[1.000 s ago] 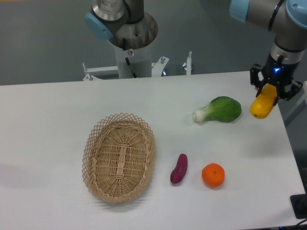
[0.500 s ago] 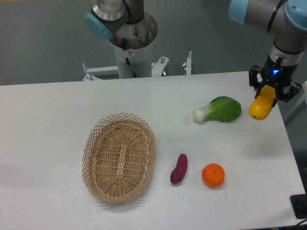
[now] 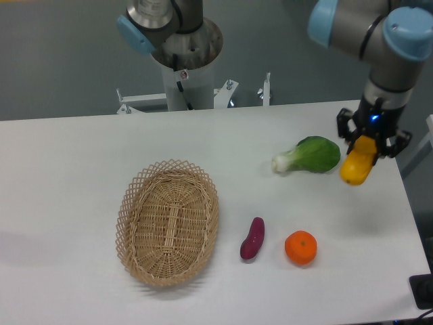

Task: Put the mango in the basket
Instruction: 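Carry the yellow mango over the wicker basket and lower it inside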

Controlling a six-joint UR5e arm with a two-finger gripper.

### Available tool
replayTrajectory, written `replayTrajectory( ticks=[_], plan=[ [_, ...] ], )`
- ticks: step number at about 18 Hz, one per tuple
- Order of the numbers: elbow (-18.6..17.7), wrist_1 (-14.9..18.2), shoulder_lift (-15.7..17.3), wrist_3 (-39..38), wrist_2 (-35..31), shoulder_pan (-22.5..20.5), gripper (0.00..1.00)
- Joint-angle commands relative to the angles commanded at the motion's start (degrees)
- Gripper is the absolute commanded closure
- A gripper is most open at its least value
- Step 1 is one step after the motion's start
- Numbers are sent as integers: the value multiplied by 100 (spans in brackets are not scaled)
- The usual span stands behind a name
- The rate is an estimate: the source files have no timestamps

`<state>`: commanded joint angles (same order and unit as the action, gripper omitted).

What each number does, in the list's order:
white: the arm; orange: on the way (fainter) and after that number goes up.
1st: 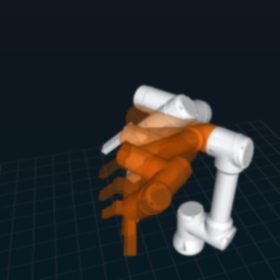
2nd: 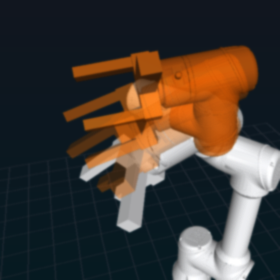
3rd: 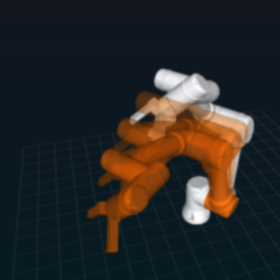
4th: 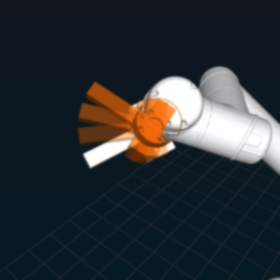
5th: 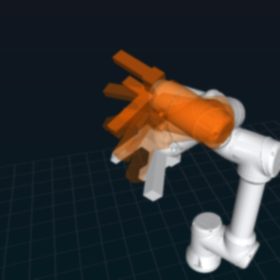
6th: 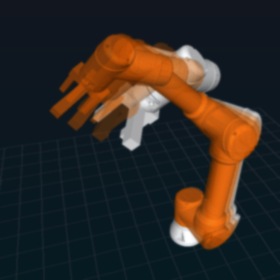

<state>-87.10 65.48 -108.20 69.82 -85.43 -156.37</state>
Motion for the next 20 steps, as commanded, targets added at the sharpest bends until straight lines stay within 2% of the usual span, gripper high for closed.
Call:
replayTrajectory(
  ticks=[4, 7, 10, 12, 14, 20],
  plan=[
    [-149, -9, 220, -994, 0, 632, 47],
    [-447, -52, 387, -1391, -9, 1177, 47],
    [-817, -508, 440, -2013, -44, 1792, 47],
    [-1089, -816, 448, -2436, -44, 2127, 47],
    [-1177, -940, 414, -2770, -61, 2417, 47],
    [-1433, -1002, 133, -3070, -193, 2971, 47]
  ],
)
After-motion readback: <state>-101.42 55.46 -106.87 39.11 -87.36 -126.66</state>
